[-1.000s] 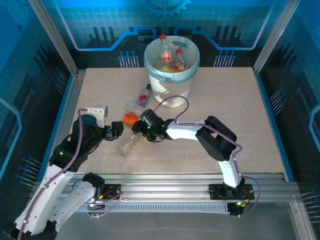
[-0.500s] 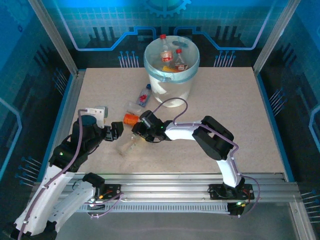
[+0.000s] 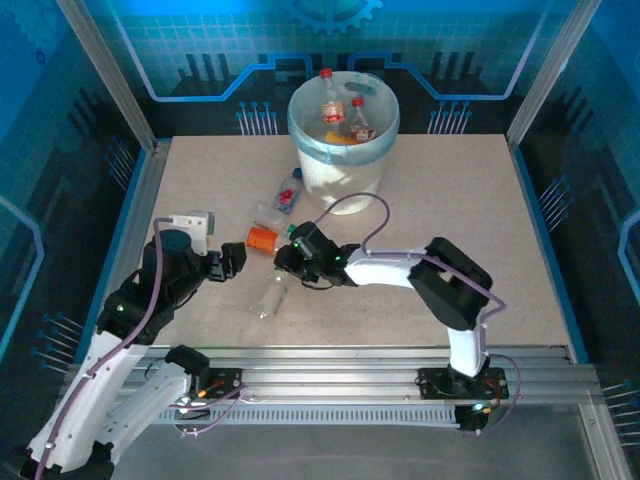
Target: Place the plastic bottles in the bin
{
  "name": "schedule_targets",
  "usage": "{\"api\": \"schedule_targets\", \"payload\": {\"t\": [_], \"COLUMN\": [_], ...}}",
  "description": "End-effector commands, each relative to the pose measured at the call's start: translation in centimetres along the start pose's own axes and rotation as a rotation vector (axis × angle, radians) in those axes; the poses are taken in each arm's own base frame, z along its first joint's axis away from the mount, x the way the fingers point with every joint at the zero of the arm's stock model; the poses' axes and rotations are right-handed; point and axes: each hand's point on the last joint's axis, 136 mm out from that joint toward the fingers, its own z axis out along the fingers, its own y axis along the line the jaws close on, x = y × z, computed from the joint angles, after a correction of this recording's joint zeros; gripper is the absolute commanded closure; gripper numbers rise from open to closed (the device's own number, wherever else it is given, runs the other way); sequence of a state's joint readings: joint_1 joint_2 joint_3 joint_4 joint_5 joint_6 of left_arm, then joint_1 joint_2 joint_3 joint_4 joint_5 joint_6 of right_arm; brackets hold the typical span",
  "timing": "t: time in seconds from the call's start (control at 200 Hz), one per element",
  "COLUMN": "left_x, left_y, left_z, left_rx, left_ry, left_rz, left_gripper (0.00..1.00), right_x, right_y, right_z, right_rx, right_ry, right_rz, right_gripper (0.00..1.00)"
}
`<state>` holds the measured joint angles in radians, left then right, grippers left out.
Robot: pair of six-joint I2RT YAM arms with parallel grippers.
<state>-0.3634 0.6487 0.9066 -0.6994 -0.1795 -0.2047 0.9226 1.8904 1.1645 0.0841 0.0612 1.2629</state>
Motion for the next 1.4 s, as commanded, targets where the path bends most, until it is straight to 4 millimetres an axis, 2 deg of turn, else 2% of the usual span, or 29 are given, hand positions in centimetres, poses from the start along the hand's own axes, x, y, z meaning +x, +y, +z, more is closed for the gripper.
{"api": "schedule_targets", "payload": {"t": [0.0,0.115,0.235,0.345,0.48,0.6,0.655,0.785,0.89,1.0,1.1,1.11,1.13,1.221,1.316,1.396], "left_x": [-2.8,-5.0,-8.0,-11.0,-14.8,-18.1,-19.4,-21.8,-23.0,-23.7,-23.6,-23.7,-23.6,-23.3,-23.0,-22.9], "left_y": [-0.5,-1.3,-2.6,-4.4,-7.1,-9.4,-10.4,-12.6,-14.0,-15.1,-15.7,-15.8,-15.8,-16.1,-16.2,-16.3], "left_z": [-1.4,-1.6,-1.2,0.1,2.6,4.9,6.2,9.4,12.0,14.3,16.2,16.3,16.6,17.8,18.7,19.1], "left_rx": [0.017,0.036,0.070,0.126,0.203,0.271,0.296,0.361,0.405,0.436,0.451,0.453,0.452,0.460,0.466,0.467], "left_ry": [-0.074,-0.111,-0.159,-0.195,-0.209,-0.218,-0.217,-0.195,-0.163,-0.129,-0.094,-0.093,-0.086,-0.064,-0.046,-0.039], "left_rz": [-0.005,0.006,0.007,0.007,0.013,0.012,0.010,0.000,-0.010,-0.014,-0.015,-0.015,-0.017,-0.018,-0.023,-0.027], "left_gripper": [0.22,0.22,0.22,0.22,0.23,0.23,0.23,0.23,0.23,0.24,0.24,0.24,0.24,0.24,0.24,0.24], "right_x": [-2.0,-5.0,-9.7,-14.0,-20.2,-25.9,-28.2,-32.9,-36.1,-38.5,-39.7,-39.9,-40.1,-40.6,-41.0,-41.1], "right_y": [5.1,8.5,12.9,15.9,17.5,17.6,17.5,17.1,16.1,14.7,13.5,12.8,12.3,10.6,9.1,8.5], "right_z": [-5.4,-10.8,-17.3,-22.2,-26.4,-28.3,-28.9,-28.5,-26.9,-25.2,-24.9,-23.7,-23.1,-22.2,-21.3,-21.0], "right_rx": [-0.083,-0.089,-0.062,-0.009,0.057,0.166,0.225,0.363,0.470,0.546,0.589,0.603,0.610,0.623,0.632,0.636], "right_ry": [-0.127,-0.258,-0.452,-0.601,-0.754,-0.867,-0.909,-0.954,-0.950,-0.938,-0.945,-0.924,-0.913,-0.884,-0.859,-0.850], "right_rz": [-0.173,-0.355,-0.584,-0.735,-0.802,-0.813,-0.821,-0.844,-0.864,-0.878,-0.870,-0.873,-0.868,-0.835,-0.805,-0.791], "right_gripper": [0.65,0.65,0.65,0.65,0.65,0.64,0.64,0.63,0.62,0.59,0.57,0.57,0.57,0.55,0.48,0.36]}}
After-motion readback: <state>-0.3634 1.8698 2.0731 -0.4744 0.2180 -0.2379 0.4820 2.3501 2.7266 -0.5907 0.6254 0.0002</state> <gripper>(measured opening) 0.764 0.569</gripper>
